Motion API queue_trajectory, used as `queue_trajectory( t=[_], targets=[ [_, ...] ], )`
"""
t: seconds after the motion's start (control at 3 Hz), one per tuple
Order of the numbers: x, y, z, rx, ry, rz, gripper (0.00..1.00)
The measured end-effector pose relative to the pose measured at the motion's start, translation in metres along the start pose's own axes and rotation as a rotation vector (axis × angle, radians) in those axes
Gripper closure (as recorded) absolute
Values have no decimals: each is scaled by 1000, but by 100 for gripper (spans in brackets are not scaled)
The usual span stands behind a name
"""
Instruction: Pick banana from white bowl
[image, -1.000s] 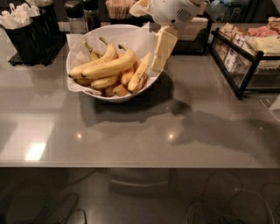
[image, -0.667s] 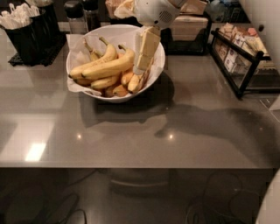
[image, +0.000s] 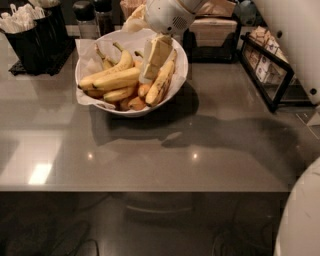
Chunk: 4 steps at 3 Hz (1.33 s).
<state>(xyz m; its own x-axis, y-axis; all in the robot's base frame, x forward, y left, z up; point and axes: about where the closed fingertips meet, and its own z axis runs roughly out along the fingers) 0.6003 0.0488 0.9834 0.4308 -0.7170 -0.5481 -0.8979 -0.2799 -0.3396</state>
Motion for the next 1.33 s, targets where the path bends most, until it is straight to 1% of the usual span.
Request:
queue_trajectory(
  t=[0.33, 0.67, 1.0, 1.33],
  targets=[
    [4, 0, 12, -7, -13, 13, 21],
    [12, -3, 32, -23, -28, 26, 17],
    [18, -6, 51, -43, -45, 35, 17],
    [24, -9, 63, -48, -51, 46, 18]
  ],
)
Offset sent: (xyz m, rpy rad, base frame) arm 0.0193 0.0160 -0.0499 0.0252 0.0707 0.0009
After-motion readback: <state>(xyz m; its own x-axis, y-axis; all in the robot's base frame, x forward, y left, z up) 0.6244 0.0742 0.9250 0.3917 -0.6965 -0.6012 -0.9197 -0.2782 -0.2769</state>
